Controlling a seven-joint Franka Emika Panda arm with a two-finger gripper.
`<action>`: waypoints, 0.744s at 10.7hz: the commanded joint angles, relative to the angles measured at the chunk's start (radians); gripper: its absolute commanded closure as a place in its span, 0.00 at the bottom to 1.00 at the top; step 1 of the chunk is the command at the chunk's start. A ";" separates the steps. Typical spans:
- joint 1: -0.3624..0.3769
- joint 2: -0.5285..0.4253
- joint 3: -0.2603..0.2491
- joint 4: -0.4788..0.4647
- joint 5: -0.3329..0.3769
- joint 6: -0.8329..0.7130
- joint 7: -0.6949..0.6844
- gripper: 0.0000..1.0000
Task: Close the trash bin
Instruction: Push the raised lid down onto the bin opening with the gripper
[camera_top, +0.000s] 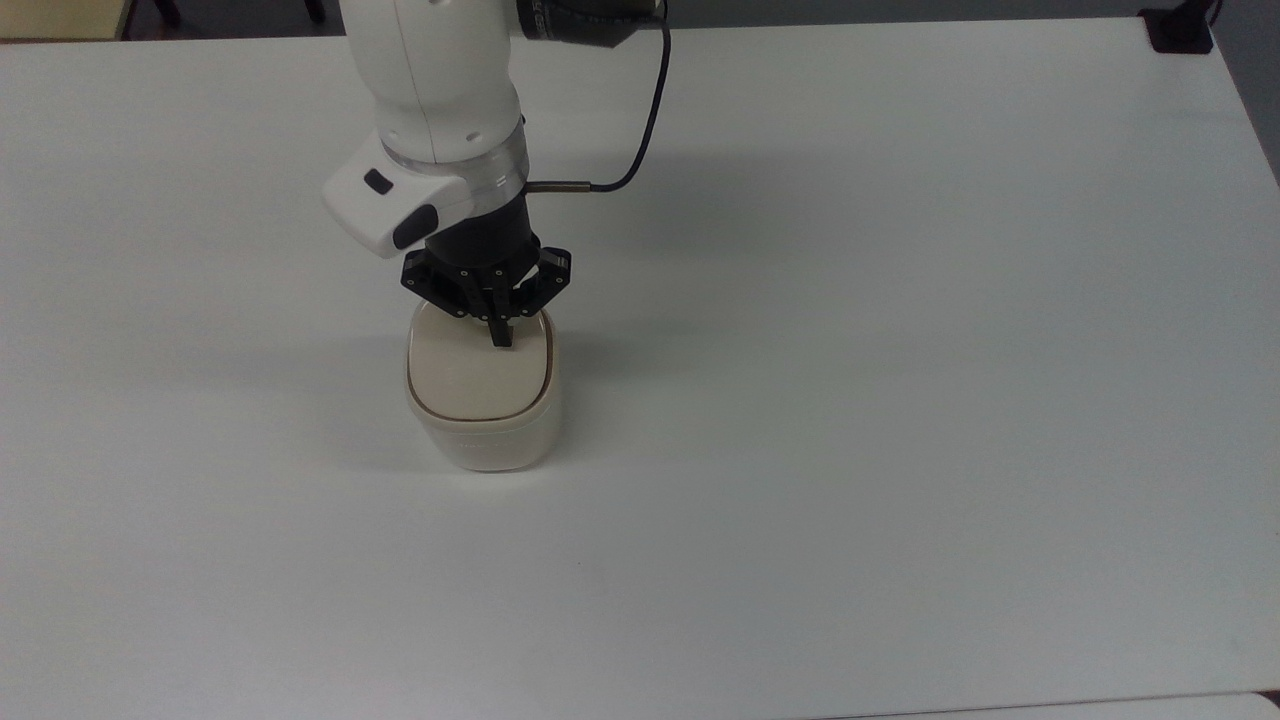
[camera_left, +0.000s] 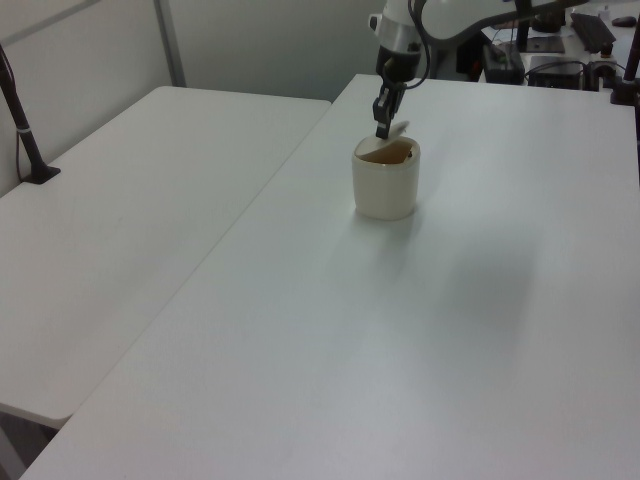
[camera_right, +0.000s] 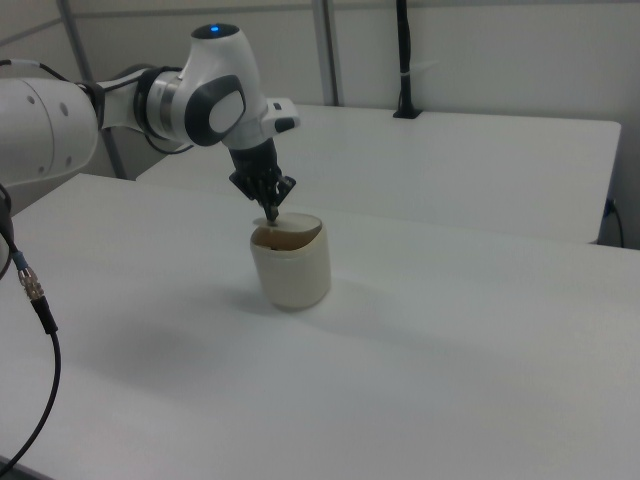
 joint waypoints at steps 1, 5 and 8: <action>0.009 -0.016 -0.004 -0.071 -0.037 -0.002 -0.019 0.99; 0.013 0.007 0.001 -0.084 -0.047 0.021 -0.010 0.99; 0.027 0.025 0.002 -0.093 -0.059 0.027 -0.009 0.99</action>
